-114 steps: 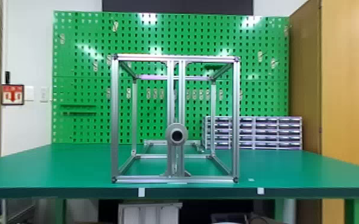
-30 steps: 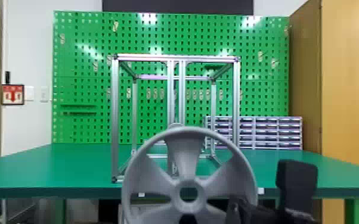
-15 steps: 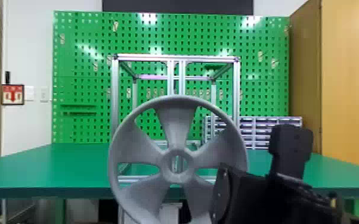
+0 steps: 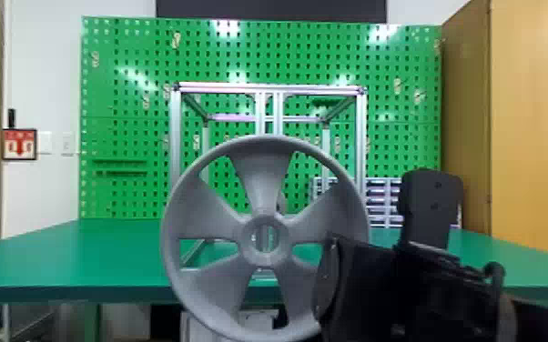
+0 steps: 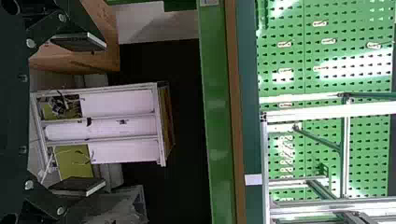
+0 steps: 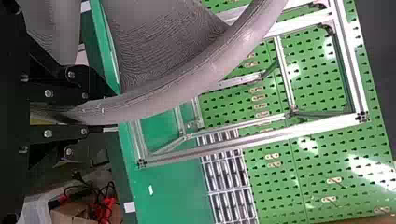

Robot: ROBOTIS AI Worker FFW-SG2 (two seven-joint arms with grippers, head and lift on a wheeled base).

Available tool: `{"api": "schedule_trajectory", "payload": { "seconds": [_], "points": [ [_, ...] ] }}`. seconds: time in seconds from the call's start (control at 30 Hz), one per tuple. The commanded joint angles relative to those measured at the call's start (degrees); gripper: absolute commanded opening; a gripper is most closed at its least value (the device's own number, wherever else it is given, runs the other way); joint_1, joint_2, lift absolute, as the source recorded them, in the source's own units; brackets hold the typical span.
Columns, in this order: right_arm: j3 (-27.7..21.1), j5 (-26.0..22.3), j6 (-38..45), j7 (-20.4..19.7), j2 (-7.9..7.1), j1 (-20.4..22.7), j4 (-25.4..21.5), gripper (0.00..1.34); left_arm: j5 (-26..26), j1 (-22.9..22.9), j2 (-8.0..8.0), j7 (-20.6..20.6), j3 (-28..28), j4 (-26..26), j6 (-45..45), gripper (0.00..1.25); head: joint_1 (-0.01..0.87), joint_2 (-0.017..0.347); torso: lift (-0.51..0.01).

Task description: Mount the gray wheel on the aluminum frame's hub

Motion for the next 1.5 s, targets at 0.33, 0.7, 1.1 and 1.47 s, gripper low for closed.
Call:
{"api": "schedule_trajectory", "payload": {
  "seconds": [0.33,0.7,1.1,1.47],
  "points": [
    [-1.16,-2.58,1.19,0.03,0.05,-2.28,2.49,0.19,-0.2,-0.3,0.46,0.29,-0.98,0.0,0.64,1.0,-0.005,0.006,-0.499],
    [-2.3,-3.64,1.19,-0.06,0.05,-3.77,3.8,0.19,-0.29,-0.3,0.63,0.46,-1.16,0.0,0.82,1.0,-0.005,0.006,-0.499],
    [-2.3,-3.99,1.1,0.03,0.05,-4.12,3.89,0.19,-0.29,-0.39,0.72,0.73,-1.69,0.0,0.99,1.0,-0.005,0.006,-0.499],
    [-2.56,-3.55,0.84,-0.06,0.05,-3.77,3.89,0.19,-0.55,-0.57,0.72,1.17,-2.21,-0.09,1.52,1.0,-0.005,0.006,-0.499]
  ]
}}
